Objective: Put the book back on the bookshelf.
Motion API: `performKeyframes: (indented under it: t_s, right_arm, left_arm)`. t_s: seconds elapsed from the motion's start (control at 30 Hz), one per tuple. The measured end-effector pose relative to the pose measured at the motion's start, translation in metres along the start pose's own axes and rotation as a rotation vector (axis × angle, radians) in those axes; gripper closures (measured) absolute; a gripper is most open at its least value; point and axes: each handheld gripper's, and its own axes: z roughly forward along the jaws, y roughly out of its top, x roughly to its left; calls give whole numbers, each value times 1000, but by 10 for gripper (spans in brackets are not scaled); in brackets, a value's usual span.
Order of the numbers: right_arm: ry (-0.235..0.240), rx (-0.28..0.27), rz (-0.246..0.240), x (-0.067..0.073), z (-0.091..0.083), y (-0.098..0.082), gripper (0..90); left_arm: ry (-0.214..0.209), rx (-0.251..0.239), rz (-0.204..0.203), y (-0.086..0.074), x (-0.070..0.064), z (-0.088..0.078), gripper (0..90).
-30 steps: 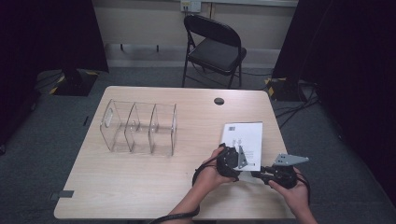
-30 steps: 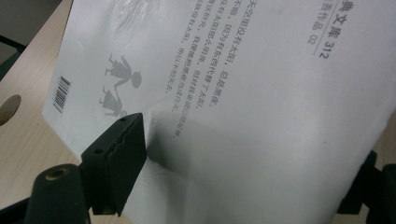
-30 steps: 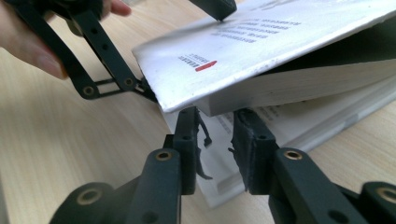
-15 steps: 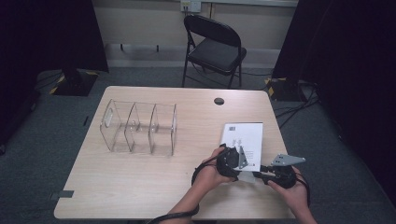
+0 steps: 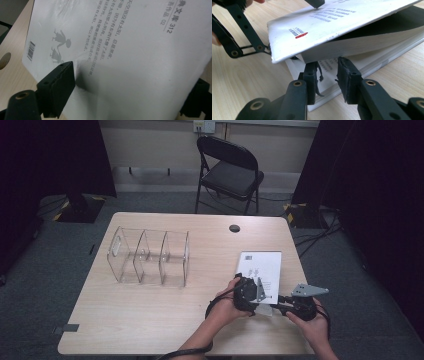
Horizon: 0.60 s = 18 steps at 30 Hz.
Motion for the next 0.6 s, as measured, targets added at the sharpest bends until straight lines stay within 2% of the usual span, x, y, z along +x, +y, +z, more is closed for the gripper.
performKeyframes:
  t_s: [0.03, 0.13, 0.17, 0.2, 0.27, 0.33, 0.37, 0.4, 0.47, 0.5, 0.6]
  right_arm:
    - [16, -5, 20, -1, 0, 0, 700]
    - [25, -7, 23, 0, -1, 1, 700]
    - [25, -7, 22, 0, -1, 1, 700]
    - [24, -8, 25, 0, -1, 0, 700]
    - [27, 1, 30, -1, -1, 0, 700]
    - [28, 0, 28, -1, 0, -1, 700]
    - [25, 2, 26, -1, 0, -1, 700]
    - [24, 2, 22, -1, 0, -1, 700]
    - [24, 6, 18, -2, 0, -1, 700]
    - [22, 4, 13, -2, 0, -2, 696]
    - [26, 1, 13, -2, 0, -2, 687]
  left_arm:
    - [-4, 15, 9, 0, 1, 2, 90]
    - [-13, 8, -14, 0, 3, 5, 44]
    - [-25, -1, -39, 0, 2, 6, 19]
    - [-10, -22, -64, 0, 1, 9, 13]
    - [1, -4, -22, 0, 4, 8, 47]
    - [8, -6, -22, 0, 3, 8, 59]
    - [19, -23, -40, 0, 1, 9, 69]
    - [10, -12, -2, 0, 2, 7, 84]
    - [19, -15, 9, 1, 1, 7, 137]
    - [24, 5, 72, 5, -1, 2, 182]
    - [28, 15, 96, 7, -2, -1, 250]
